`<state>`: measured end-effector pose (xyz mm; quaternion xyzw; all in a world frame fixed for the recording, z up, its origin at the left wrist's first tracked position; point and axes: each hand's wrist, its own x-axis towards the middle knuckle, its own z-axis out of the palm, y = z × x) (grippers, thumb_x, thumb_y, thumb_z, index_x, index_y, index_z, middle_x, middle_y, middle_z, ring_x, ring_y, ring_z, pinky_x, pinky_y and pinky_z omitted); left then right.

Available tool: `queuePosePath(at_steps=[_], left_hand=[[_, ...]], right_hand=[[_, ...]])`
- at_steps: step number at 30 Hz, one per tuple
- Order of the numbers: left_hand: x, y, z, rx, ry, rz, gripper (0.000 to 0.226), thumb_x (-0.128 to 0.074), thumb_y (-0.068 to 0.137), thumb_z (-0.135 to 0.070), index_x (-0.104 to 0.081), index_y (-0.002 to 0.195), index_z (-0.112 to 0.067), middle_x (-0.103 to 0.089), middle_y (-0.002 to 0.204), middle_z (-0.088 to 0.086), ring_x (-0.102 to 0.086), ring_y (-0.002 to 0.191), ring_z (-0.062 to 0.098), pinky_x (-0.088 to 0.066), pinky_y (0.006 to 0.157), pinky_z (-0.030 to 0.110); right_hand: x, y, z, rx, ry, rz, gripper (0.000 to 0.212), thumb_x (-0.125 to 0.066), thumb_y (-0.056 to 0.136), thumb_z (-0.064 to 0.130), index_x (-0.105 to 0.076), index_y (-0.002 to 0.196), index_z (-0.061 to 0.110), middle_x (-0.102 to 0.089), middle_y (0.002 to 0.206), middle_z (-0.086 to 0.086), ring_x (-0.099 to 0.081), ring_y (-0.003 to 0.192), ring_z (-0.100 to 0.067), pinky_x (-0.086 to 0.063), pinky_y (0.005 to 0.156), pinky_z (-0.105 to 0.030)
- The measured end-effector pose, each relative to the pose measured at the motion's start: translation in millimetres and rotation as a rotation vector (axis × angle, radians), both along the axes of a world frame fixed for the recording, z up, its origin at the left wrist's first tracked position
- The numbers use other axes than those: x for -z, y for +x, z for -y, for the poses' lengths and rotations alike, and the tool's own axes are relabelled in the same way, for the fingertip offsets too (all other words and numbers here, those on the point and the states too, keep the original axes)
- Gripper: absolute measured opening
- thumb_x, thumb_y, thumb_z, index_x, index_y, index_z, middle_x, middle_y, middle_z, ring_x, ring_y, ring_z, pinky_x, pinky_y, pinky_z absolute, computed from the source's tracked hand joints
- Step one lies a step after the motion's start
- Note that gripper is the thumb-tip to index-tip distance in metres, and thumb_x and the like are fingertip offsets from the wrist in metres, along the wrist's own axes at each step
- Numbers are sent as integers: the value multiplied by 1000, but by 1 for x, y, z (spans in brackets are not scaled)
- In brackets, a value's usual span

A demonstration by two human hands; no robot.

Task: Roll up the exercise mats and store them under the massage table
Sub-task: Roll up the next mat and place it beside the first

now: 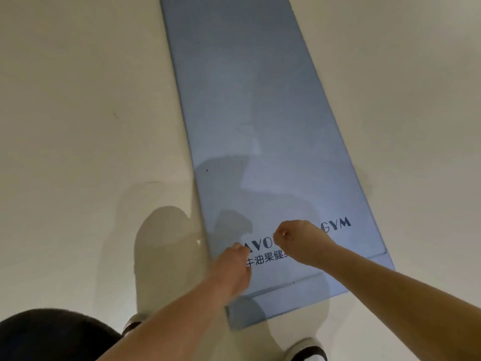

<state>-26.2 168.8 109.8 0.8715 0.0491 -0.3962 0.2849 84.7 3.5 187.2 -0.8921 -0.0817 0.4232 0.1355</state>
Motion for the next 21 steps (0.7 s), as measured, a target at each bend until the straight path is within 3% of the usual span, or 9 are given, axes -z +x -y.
queuePosePath(at_steps=[2, 4, 7, 11, 13, 17, 21], left_hand=[[56, 1, 19, 63, 9, 9, 37, -54, 107, -25, -57, 141, -12, -52, 145, 6, -55, 127, 24, -51, 107, 39], [104, 4, 30, 131, 28, 26, 48, -58, 104, -28, -51, 150, -14, -41, 158, 8, -45, 141, 26, -46, 117, 42], [145, 2, 49, 296, 171, 57, 95, -68, 99, -46, -16, 170, -12, 3, 177, 20, -2, 163, 43, -18, 134, 54], [173, -23, 83, 356, 293, 75, 135, -67, 87, -72, 19, 167, -5, 34, 167, 35, 33, 154, 58, 13, 127, 72], [181, -28, 85, 369, 319, 102, 142, -67, 85, -77, 24, 165, -3, 38, 164, 36, 37, 150, 60, 18, 123, 75], [179, -23, 80, 482, 342, 76, 139, -63, 88, -78, 23, 165, -2, 35, 165, 38, 32, 151, 62, 13, 124, 76], [153, -8, 70, 531, 228, -30, 121, -59, 89, -73, 1, 170, -7, 24, 171, 35, 30, 154, 59, 8, 128, 73]], right_hand=[[45, 2, 17, -34, -22, -5, 28, -49, 105, 37, -74, 102, 23, -75, 95, 3, -69, 77, -16, -54, 68, -29], [88, 6, 32, -58, -44, 13, 30, -49, 105, 38, -72, 103, 20, -75, 96, 0, -69, 79, -18, -51, 65, -28], [148, 5, 54, -42, -75, 12, 26, -50, 103, 40, -70, 98, 23, -74, 91, 1, -69, 81, -19, -59, 74, -33], [212, -16, 74, -8, -53, -3, 23, -53, 101, 34, -71, 99, 19, -69, 101, -1, -68, 89, -22, -61, 82, -42], [232, -27, 76, -48, -45, 51, 24, -58, 100, 38, -66, 111, 19, -59, 113, 0, -63, 101, -21, -58, 86, -39], [243, -38, 74, -149, -81, 120, 60, -63, 84, 70, -53, 121, 24, -47, 123, 4, -50, 115, -19, -52, 89, -35], [214, -23, 73, -296, -53, -28, 106, -55, 51, 101, -58, 129, 29, -44, 123, 12, -47, 118, -15, -49, 98, -35]])
